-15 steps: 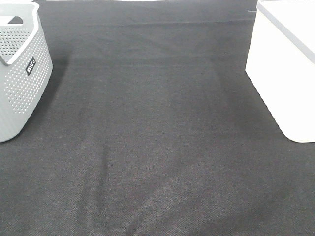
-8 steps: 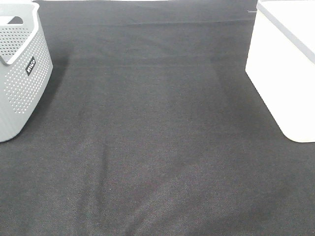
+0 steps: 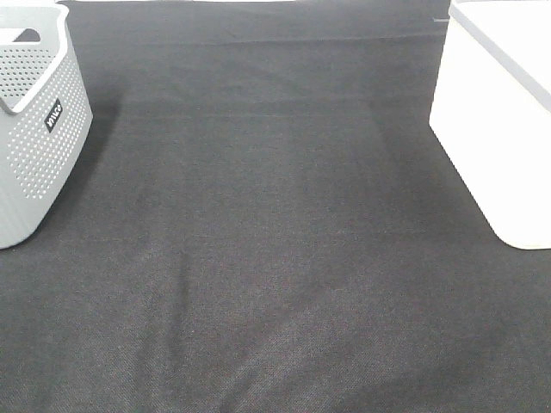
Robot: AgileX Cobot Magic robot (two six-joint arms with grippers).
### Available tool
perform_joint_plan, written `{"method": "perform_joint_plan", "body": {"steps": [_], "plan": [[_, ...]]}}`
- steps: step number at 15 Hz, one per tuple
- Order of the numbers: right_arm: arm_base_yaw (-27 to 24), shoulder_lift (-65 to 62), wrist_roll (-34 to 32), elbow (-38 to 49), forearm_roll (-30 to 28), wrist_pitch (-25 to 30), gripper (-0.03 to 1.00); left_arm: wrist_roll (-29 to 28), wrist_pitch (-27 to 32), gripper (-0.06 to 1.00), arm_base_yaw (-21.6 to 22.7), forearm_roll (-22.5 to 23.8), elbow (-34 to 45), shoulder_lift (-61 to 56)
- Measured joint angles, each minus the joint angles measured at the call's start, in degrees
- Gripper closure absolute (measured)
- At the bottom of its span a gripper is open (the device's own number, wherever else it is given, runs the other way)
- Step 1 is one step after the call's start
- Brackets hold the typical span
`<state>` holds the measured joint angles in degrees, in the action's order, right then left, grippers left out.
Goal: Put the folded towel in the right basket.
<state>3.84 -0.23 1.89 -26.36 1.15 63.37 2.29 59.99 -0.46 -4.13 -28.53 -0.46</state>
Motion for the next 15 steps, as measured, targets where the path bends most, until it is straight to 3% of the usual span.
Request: {"method": "perform_joint_plan", "body": {"steps": [15], "plan": [[-1.72,0.00,0.00,0.00,0.17,0.00,0.00,0.00,0.00,-0.03,0.00,0.00,0.00,0.00]]}}
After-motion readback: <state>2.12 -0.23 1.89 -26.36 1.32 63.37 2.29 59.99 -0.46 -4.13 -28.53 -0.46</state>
